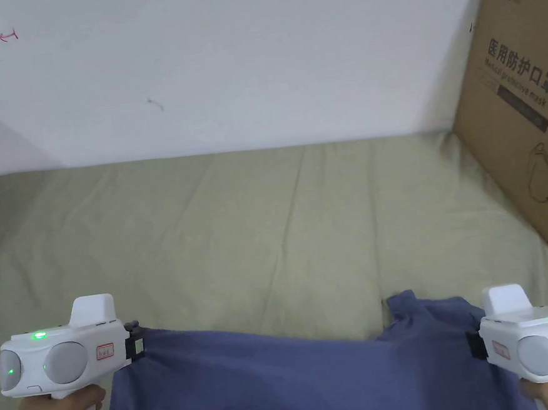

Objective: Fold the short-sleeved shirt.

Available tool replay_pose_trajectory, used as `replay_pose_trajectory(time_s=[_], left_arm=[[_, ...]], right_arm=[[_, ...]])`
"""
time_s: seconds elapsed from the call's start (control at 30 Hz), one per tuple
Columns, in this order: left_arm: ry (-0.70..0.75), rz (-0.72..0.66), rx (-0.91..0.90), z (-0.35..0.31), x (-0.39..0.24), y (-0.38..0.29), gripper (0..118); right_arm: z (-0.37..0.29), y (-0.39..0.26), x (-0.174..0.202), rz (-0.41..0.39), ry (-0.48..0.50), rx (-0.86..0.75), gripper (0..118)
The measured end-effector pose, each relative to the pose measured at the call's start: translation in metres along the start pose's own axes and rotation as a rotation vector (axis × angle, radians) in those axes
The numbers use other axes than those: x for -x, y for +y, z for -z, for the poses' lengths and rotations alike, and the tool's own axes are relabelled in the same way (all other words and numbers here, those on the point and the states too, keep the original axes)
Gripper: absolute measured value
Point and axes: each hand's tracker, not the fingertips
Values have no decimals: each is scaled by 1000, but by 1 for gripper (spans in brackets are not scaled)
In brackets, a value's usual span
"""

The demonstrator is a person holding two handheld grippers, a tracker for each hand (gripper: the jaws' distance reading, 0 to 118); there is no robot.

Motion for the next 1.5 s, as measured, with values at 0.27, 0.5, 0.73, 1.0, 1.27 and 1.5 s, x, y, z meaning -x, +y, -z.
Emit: replay_pose_trajectory(time_s=[0.27, 0.5, 0.73, 1.0, 1.27, 1.5], left_arm=[[22, -37, -149, -95, 9, 28, 1], [79, -30, -347, -180, 18, 101, 1], [131, -27, -535, -239, 25, 183, 1], [137, -58, -684, -285, 20, 262, 1], [170, -21, -733, -269, 11, 294, 1], [195, 6, -667, -180, 13, 287, 1]], right_arm=[[-114, 51, -16, 25, 37, -271, 3], [-195, 138, -9, 56, 60, -502, 3], [-251, 226, -10, 88, 70, -678, 3], [-290, 309, -15, 77, 40, -839, 3], [-267, 340, -21, 98, 40, -868, 3], [-186, 327, -22, 150, 90, -772, 3]])
